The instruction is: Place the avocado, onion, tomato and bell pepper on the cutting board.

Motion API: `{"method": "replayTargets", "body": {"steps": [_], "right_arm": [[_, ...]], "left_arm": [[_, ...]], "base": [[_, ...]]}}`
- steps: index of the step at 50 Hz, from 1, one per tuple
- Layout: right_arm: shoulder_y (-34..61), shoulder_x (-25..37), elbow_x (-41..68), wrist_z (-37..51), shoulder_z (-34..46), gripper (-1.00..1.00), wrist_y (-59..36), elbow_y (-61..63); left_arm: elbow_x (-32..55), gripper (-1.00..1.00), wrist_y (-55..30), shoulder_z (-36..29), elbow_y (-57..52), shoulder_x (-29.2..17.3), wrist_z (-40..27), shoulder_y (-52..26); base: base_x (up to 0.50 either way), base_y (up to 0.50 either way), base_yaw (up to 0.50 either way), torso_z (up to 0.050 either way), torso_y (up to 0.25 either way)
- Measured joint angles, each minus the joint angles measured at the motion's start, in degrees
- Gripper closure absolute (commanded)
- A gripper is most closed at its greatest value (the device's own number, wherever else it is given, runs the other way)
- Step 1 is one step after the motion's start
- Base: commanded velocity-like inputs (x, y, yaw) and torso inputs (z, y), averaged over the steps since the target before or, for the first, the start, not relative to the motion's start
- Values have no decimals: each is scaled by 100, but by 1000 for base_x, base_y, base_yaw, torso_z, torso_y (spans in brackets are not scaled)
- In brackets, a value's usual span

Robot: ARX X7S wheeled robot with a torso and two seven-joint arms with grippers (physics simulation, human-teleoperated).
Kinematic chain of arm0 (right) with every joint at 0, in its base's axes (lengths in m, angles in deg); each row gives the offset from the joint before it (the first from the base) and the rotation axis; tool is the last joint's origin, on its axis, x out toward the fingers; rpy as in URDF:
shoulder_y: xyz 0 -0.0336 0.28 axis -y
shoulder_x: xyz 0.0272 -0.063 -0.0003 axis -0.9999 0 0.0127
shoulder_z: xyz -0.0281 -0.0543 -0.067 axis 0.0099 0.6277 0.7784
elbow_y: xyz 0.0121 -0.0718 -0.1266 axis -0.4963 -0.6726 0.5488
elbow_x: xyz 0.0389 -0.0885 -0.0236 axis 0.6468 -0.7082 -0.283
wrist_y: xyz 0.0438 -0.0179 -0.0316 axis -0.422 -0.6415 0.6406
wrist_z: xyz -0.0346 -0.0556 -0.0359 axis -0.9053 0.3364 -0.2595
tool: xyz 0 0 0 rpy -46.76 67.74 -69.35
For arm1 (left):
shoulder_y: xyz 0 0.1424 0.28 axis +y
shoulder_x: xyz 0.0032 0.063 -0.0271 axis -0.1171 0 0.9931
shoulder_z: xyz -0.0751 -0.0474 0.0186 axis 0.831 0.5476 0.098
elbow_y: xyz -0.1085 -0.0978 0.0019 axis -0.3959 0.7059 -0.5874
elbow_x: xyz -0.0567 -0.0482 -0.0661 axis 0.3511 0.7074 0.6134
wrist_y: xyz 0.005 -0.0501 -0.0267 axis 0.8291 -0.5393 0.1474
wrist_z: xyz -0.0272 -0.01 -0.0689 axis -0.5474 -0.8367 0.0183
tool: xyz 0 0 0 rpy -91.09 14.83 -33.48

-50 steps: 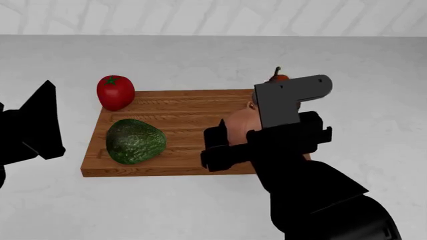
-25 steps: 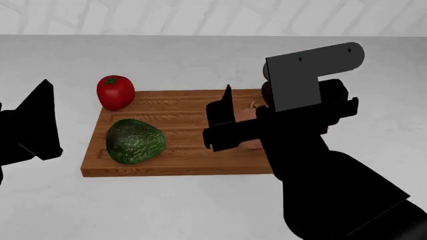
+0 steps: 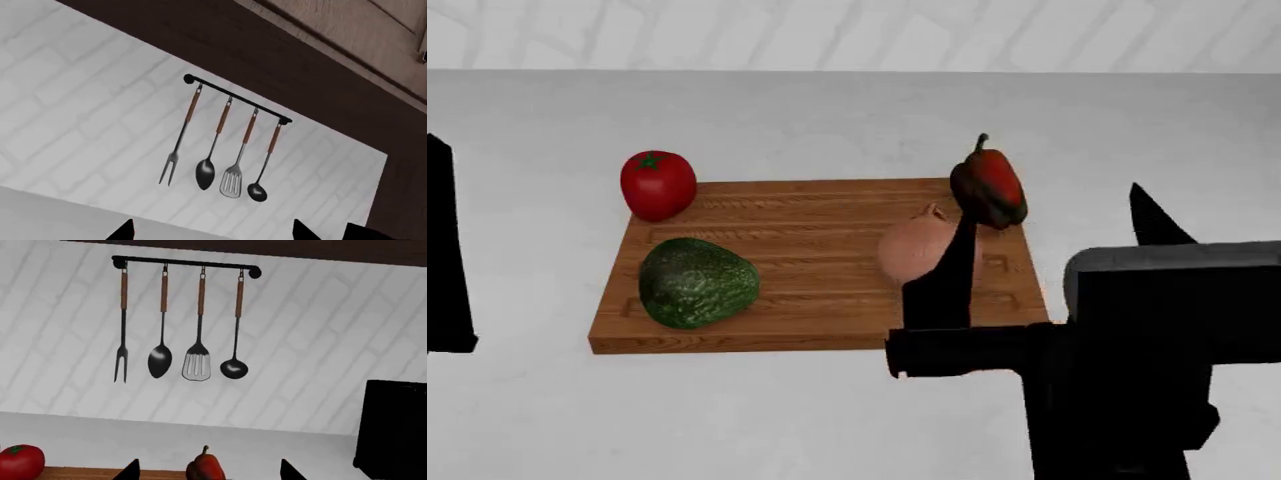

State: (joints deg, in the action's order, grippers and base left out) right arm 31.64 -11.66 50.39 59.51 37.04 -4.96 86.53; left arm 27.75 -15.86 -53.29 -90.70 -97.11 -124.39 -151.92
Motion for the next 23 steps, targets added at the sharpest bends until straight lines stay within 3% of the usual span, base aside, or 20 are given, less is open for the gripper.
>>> {"method": "replayTargets", "body": {"steps": [5,10,15,23], "right_arm": [[-33,325,366,629,-65,-100,177,574],[301,1210,747,1636,692,-100,1120,923],[1306,2166,902,2683,2317,-100,2344,1137],[3857,3168,770,4142,5846,-100,4178,1320]], "left_arm": [[-369,-100,56,104,-413,-274,-213,-16],[-684,-100,191,201,-717,-513,-375,1],[-930,-100,376,282,-961,-728,-484,35],[-1221,-100,668,352,-1243,-1000,-562,107]], "base": [[0,0,0,0,0],[0,0,0,0,0],[0,0,0,0,0],[0,0,0,0,0]]}}
